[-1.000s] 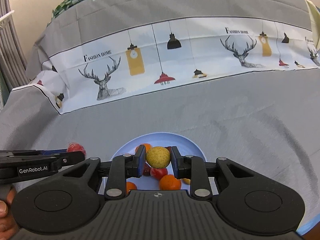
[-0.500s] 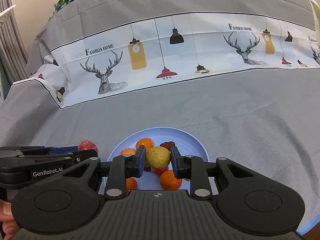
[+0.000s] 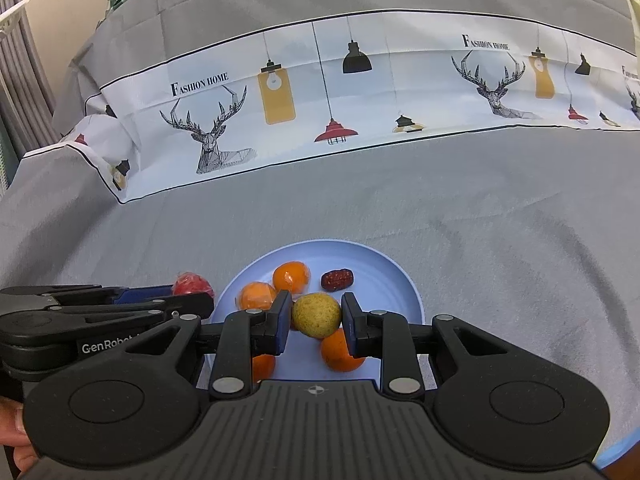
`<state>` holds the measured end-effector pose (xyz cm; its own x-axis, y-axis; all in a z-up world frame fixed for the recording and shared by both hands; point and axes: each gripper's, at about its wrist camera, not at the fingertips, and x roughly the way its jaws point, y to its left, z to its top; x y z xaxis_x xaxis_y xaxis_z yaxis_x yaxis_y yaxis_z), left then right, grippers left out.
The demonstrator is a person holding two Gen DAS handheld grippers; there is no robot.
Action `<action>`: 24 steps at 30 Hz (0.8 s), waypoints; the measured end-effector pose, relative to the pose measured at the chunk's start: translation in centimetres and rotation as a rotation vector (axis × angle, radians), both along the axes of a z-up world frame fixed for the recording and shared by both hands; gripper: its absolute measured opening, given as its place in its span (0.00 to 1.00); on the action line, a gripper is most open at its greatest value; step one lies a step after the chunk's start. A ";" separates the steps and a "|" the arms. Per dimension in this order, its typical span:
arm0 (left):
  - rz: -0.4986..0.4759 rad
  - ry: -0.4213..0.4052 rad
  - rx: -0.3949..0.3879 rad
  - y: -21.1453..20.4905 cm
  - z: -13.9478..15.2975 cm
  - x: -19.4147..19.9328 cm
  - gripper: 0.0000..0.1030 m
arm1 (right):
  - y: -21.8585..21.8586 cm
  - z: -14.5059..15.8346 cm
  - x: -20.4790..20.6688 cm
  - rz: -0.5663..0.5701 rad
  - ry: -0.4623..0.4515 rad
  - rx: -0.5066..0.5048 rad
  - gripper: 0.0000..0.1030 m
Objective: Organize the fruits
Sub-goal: 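Open the left tool releasing the red wrapped fruit while the right tool releases the yellow fruit onto the plate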
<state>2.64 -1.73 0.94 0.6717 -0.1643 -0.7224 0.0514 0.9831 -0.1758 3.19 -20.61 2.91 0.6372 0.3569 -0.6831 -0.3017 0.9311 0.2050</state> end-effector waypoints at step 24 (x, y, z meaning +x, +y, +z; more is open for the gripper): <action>-0.015 0.013 0.028 -0.9 -1.1 0.5 0.30 | 0.5 -0.6 0.0 0.021 0.026 -0.042 0.27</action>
<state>3.11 -2.68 -0.18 0.6595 -0.1536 -0.7358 0.0638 0.9868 -0.1489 3.21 -20.16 2.28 0.6119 0.3412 -0.7135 -0.3167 0.9324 0.1742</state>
